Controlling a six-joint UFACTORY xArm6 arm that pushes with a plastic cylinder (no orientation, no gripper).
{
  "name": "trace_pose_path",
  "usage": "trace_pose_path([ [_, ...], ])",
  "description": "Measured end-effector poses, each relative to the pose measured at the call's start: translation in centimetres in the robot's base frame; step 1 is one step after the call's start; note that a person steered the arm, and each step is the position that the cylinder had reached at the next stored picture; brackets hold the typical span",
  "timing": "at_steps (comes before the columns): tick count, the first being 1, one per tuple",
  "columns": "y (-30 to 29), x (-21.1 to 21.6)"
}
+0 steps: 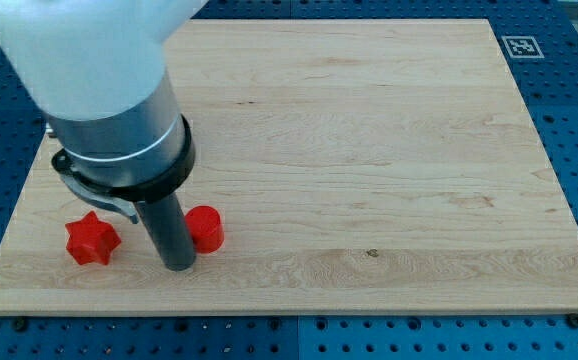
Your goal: Move red circle on right side
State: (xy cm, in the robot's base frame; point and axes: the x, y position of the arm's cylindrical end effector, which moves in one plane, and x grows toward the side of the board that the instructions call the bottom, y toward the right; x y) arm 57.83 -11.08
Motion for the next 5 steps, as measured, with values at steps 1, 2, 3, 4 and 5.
trace_pose_path([
  [1, 0.0, -0.1],
  [2, 0.0, -0.7],
  [3, -1.8, -1.8],
  [4, -2.6, -2.8],
  [5, 1.0, -2.8],
])
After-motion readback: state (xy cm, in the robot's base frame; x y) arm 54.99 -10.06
